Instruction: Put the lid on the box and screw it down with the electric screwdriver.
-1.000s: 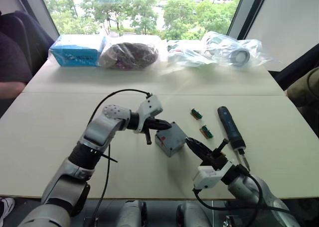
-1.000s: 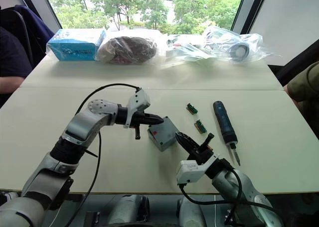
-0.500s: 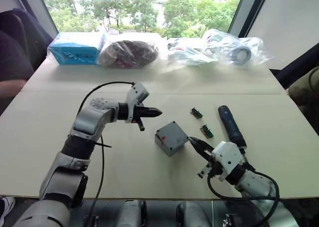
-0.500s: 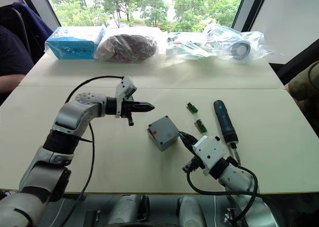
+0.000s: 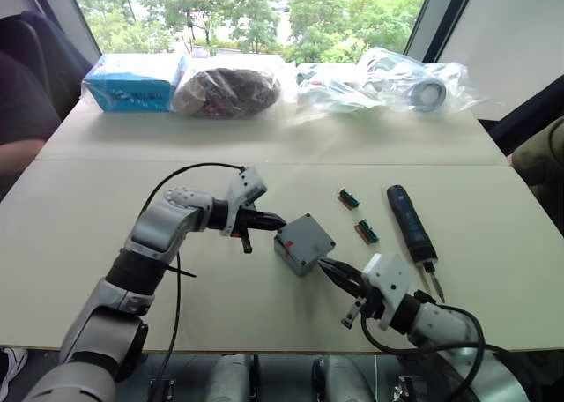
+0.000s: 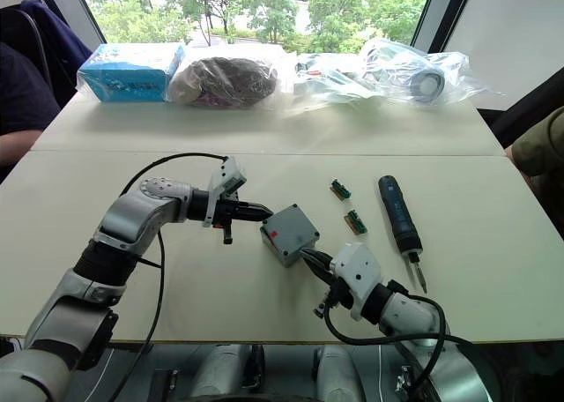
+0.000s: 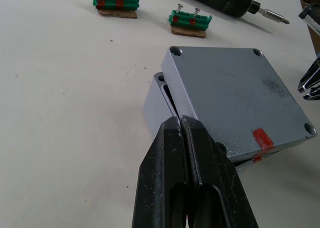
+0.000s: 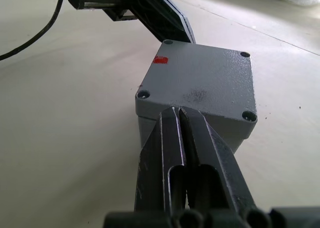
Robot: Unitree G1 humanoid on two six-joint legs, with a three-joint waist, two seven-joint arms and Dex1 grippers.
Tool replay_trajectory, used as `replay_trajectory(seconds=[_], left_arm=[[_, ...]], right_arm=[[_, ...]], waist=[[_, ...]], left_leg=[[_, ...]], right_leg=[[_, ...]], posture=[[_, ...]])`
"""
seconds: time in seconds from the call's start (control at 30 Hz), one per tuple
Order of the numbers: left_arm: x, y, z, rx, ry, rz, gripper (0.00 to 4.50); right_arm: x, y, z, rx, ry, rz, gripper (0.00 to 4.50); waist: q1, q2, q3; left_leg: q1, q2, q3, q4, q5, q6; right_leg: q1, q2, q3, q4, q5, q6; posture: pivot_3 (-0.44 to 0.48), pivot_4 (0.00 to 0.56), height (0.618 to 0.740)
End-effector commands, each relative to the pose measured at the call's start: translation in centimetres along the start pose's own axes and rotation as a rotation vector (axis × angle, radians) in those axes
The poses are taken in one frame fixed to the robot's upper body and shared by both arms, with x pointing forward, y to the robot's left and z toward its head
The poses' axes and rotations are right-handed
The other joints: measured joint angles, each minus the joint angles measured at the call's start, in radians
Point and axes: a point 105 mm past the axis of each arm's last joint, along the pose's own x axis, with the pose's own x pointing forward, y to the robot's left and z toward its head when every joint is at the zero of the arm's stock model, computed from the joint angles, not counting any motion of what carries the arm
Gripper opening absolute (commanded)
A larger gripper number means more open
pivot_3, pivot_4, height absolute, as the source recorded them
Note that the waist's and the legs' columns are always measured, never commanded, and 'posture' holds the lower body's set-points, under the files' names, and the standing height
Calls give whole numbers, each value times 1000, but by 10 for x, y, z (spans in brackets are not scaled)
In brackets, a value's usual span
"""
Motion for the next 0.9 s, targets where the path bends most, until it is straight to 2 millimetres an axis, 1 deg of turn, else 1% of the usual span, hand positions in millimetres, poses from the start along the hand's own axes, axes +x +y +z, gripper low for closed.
replay_trajectory(seconds=[0.03, 0.23, 0.37, 0.47, 0.67, 0.9], left_arm=[[-2, -4, 7, 40, -10, -7, 0], [-4, -7, 5, 32, -9, -11, 0], [-5, -3, 5, 31, -13, 17, 0], [-4, -5, 5, 28, -16, 10, 0], [-3, -7, 6, 26, -21, 0, 0], [-6, -6, 6, 6, -26, 5, 0]], right_arm=[[3, 1, 6, -12, -27, 8, 71], [6, 1, 3, -23, -21, 14, 71], [2, -2, 4, -19, -22, 0, 71], [0, -2, 2, -23, -16, 2, 71], [3, -4, 1, -29, -13, 0, 71], [8, -6, 5, -38, -29, -4, 71]], waist=[[0, 0, 0], [0, 0, 0], [1, 0, 0], [0, 0, 0], [0, 0, 0], [0, 0, 0]], left_leg=[[0, 0, 0, 0, 0, 0], [0, 0, 0, 1, 0, 0], [0, 0, 0, 1, 0, 0], [0, 0, 0, 1, 0, 0], [0, 0, 0, 1, 0, 0], [0, 0, 0, 2, 0, 1]], right_leg=[[0, 0, 0, 0, 0, 0], [0, 2, 0, 0, 0, 0], [0, 3, 0, 0, 0, 0], [0, 4, -1, 0, 1, 2], [0, 6, -2, 1, 1, 3], [1, 7, -2, 1, 2, 4]], posture=[[0, 150, 740], [0, 150, 740], [0, 150, 740], [0, 150, 740], [0, 150, 740], [0, 150, 740]])
